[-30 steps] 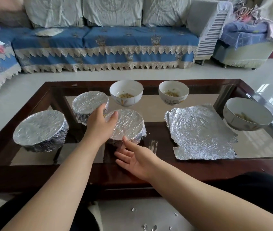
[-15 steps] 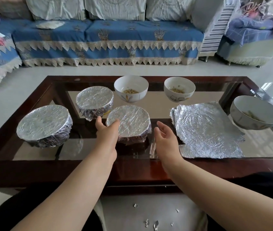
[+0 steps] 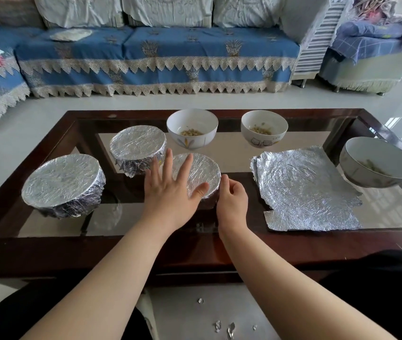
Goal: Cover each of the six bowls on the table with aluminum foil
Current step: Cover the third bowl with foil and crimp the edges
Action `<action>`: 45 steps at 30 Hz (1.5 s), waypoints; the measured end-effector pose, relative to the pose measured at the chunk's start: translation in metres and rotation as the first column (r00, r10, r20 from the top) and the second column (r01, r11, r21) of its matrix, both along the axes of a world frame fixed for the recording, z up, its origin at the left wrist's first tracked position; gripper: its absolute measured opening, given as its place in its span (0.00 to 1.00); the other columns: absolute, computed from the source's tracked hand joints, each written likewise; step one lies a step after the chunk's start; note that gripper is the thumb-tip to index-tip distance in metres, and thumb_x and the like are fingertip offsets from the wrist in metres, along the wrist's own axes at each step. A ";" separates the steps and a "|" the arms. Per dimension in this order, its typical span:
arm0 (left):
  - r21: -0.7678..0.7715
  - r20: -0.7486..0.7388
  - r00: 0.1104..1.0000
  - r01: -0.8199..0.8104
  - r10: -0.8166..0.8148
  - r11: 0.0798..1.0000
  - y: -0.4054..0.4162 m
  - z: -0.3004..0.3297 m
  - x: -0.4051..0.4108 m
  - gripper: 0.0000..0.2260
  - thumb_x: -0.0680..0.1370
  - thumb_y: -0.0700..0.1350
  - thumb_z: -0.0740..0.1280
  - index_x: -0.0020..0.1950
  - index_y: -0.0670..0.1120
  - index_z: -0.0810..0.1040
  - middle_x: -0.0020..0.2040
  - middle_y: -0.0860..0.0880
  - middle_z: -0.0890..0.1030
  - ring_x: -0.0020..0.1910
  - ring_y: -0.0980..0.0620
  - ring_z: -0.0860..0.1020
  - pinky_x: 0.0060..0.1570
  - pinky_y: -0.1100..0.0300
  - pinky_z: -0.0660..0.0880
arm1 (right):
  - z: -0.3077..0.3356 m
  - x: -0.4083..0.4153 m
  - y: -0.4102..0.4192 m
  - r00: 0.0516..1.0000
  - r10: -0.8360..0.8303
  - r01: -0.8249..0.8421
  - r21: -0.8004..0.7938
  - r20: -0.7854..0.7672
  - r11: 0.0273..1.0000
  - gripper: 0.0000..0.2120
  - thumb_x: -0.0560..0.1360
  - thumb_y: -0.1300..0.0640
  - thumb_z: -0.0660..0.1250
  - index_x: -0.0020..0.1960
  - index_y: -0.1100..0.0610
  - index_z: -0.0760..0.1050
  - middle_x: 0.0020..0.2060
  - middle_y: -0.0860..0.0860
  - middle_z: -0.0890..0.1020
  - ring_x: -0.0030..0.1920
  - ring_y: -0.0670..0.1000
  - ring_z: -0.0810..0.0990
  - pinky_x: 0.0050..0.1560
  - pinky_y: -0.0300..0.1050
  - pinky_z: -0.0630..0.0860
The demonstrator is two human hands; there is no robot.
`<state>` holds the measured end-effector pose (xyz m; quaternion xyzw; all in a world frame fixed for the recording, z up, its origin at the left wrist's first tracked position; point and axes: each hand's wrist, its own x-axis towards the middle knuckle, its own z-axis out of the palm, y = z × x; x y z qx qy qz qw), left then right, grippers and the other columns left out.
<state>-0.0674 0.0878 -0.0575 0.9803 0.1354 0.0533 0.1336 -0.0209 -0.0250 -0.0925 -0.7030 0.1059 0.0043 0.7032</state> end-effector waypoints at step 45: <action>-0.842 -0.035 0.926 -0.230 0.377 0.487 0.033 0.010 -0.003 0.30 0.81 0.52 0.65 0.80 0.50 0.57 0.73 0.50 0.67 0.70 0.49 0.67 0.65 0.54 0.64 | 0.012 0.022 -0.026 0.868 0.394 -0.357 0.171 -0.303 0.918 0.19 0.77 0.73 0.47 0.48 0.64 0.76 0.40 0.56 0.81 0.39 0.52 0.81 0.46 0.45 0.80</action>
